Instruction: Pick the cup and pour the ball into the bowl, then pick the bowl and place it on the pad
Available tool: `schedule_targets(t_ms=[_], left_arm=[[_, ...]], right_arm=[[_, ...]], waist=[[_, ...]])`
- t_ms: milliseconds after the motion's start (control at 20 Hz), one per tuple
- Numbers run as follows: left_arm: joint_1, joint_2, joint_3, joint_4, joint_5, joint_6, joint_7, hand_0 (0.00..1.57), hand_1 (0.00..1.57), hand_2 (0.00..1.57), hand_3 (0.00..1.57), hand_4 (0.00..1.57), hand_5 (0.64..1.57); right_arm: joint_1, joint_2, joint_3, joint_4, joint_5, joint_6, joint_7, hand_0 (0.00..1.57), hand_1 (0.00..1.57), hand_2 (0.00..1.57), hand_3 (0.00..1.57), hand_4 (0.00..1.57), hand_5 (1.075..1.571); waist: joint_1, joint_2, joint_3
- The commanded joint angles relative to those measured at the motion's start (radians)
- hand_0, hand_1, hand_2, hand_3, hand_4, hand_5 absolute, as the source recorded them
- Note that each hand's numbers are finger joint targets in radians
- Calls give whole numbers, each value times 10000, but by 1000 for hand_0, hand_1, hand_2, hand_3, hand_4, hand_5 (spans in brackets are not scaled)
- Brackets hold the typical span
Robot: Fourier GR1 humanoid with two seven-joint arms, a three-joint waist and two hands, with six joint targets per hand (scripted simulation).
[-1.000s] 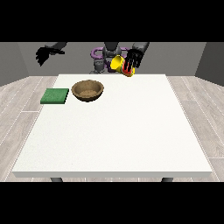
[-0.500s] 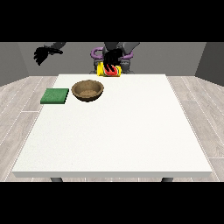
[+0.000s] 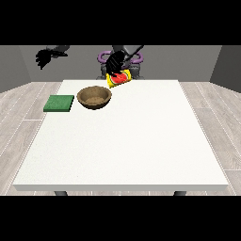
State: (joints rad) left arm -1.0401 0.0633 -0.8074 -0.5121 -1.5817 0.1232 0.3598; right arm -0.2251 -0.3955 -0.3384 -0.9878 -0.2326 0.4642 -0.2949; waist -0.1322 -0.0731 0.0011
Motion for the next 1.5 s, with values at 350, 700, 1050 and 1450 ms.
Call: schedule_targets(t_ms=[350, 700, 1050, 1450], left_arm=[[479, 43, 2899, -1490, 1993, 1100, 256, 1499, 1499, 1571, 1571, 1571, 1092], [2370, -603, 6440, -3141, 6404, 3481, -211, 897, 897, 851, 476, 1264, 1437], [4388, -628, 7130, -5315, 11940, 3625, -3003, 0, 0, 0, 0, 0, 1556], [6333, -177, 7376, -6247, 14608, 771, -6166, 0, 0, 0, 0, 0, 1564]], right_arm=[[209, 270, -107, 116, -50, -586, 491, 0, 0, 0, 0, 104, 1565], [481, 329, -318, -2, -258, -696, 556, 0, 0, 0, 0, 251, 1567], [-457, 1269, 205, -487, 72, -1565, 445, 0, 0, 0, 0, 293, 1570], [-284, 2607, 524, -467, 635, -3422, 373, 0, 0, 0, 0, 319, 1570]], waist=[[975, -160, -90], [1501, 330, -218], [1373, 1729, -184], [2399, 1633, -22]])
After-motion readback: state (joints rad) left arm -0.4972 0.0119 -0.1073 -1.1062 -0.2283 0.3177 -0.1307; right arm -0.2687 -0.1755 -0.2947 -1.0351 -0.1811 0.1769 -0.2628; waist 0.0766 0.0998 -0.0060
